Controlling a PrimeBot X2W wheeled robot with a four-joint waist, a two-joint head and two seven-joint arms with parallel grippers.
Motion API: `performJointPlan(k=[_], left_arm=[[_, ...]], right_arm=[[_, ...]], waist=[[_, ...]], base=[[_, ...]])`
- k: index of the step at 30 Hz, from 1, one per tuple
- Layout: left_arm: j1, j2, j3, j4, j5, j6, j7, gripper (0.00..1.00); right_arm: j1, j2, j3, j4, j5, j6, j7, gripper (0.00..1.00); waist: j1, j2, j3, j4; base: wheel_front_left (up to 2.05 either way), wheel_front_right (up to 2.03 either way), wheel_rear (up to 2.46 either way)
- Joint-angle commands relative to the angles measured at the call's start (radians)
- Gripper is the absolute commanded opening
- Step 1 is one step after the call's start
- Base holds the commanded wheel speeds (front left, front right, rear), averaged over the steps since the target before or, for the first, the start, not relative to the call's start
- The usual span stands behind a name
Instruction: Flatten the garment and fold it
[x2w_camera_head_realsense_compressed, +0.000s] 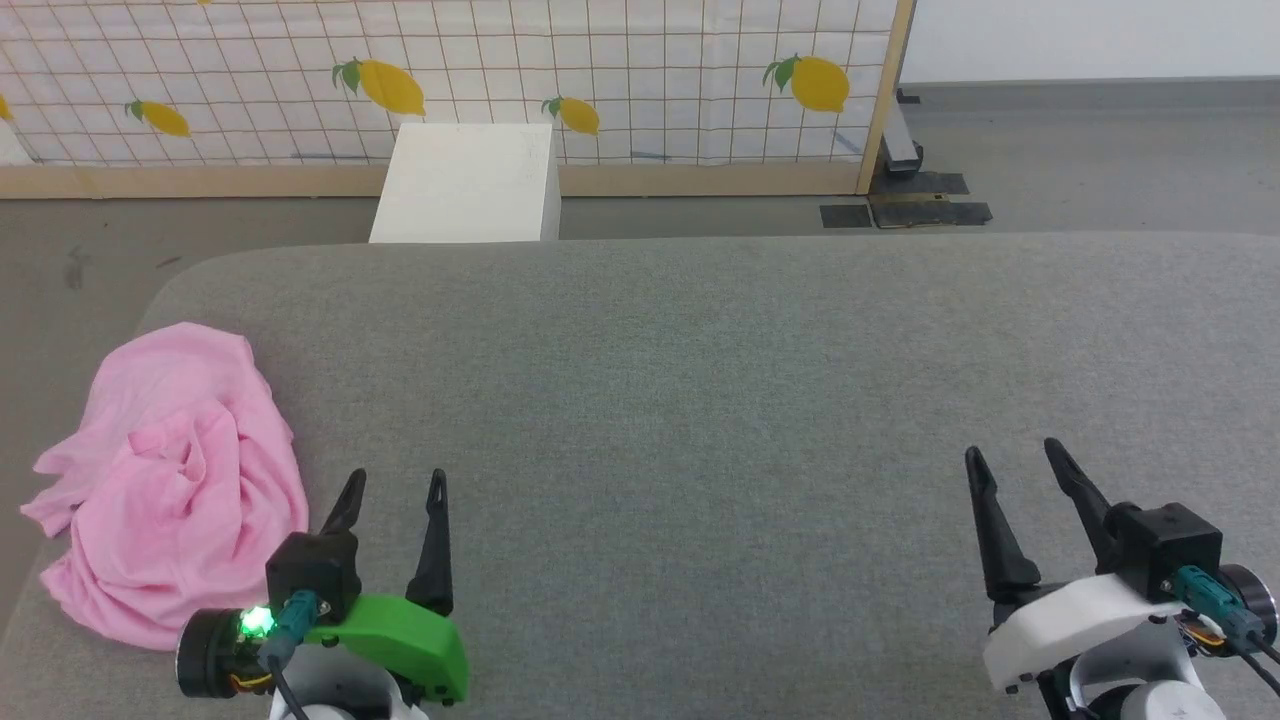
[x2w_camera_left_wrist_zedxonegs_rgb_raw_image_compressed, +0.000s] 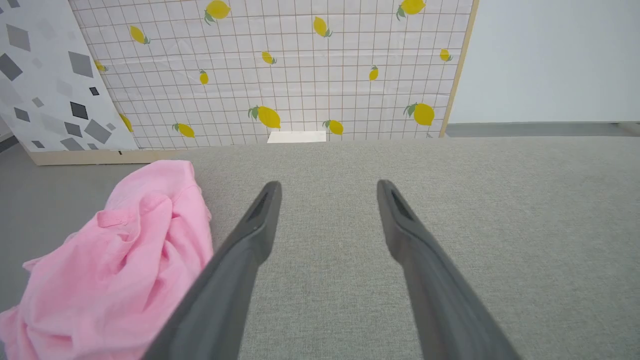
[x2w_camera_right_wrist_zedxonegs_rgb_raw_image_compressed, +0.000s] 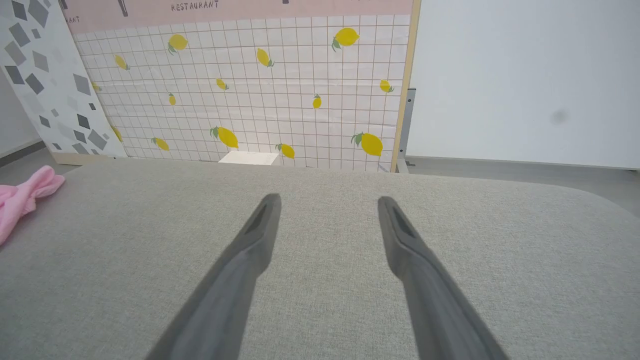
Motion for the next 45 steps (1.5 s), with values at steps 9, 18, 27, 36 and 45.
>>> performJointPlan(k=[9, 18, 27, 36, 45], left_arm=[[-0.020, -0.001, -0.012, 0.012, -0.027, -0.015, -0.028, 1.00], [-0.028, -0.002, -0.022, 0.024, -0.046, -0.021, -0.046, 1.00], [-0.033, -0.002, -0.017, 0.039, -0.062, -0.022, -0.065, 1.00], [-0.027, -0.002, 0.014, 0.046, -0.068, -0.024, -0.083, 1.00], [-0.010, -0.002, 0.057, 0.059, -0.074, -0.039, -0.102, 1.00]], right_arm=[[0.002, 0.001, -0.017, 0.006, 0.019, -0.001, -0.016, 1.00], [0.009, 0.002, -0.031, -0.001, 0.019, -0.001, -0.016, 1.00], [0.025, 0.002, -0.029, -0.022, -0.004, -0.001, -0.003, 1.00], [0.038, 0.002, -0.013, -0.036, -0.021, -0.001, 0.009, 1.00], [0.050, 0.002, 0.024, -0.041, -0.027, -0.001, 0.013, 1.00]], waist=[[0.0000, 0.0025, -0.001, 0.007], [0.0000, 0.0030, -0.003, 0.033], [0.0000, 0.0036, -0.009, 0.105], [0.0000, 0.0041, -0.017, 0.207], [0.0000, 0.0046, -0.029, 0.318]], base=[[0.00, 0.00, 0.00], [0.00, 0.00, 0.00], [0.00, 0.00, 0.00], [0.00, 0.00, 0.00], [0.00, 0.00, 0.00]])
